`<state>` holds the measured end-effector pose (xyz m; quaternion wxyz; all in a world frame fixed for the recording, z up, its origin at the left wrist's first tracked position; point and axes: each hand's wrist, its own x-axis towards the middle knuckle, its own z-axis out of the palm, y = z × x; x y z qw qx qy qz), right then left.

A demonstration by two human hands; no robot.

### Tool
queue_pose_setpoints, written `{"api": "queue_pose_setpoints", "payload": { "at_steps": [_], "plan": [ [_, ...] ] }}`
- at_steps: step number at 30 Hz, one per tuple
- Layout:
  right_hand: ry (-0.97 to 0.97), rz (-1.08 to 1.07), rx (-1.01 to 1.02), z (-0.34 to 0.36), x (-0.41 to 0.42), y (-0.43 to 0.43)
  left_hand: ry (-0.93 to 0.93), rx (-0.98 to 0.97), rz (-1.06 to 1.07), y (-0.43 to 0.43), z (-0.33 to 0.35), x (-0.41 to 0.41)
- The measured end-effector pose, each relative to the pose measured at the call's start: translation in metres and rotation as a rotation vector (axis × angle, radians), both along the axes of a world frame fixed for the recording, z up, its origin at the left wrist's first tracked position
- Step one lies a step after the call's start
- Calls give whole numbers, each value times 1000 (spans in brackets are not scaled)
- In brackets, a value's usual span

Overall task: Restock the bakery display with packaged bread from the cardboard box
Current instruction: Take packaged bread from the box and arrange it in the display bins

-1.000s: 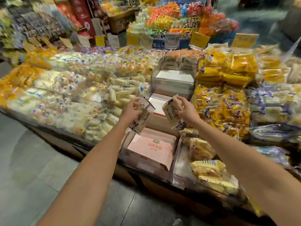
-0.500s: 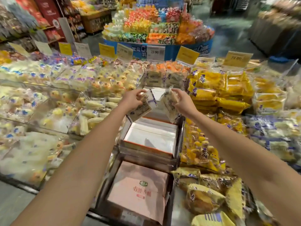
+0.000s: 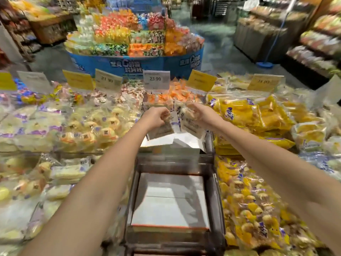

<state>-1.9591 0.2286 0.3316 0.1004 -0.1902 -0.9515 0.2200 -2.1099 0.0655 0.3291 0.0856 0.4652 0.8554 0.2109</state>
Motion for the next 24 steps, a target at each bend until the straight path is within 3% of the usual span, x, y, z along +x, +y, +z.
{"api": "queue_pose_setpoints", "payload": {
  "at_steps": [7, 13, 18, 24],
  "plan": [
    [-178, 82, 191, -16, -60, 32, 60, -151, -77, 44, -28, -61],
    [-62, 127, 469, -54, -77, 52, 354, -61, -24, 58, -55, -75],
    [-166, 1, 658, -84, -82, 52, 458, -363, -83, 59, -84, -70],
    [-233, 6, 655, -93, -84, 64, 414, -470, -79, 58, -83, -75]
  ]
}}
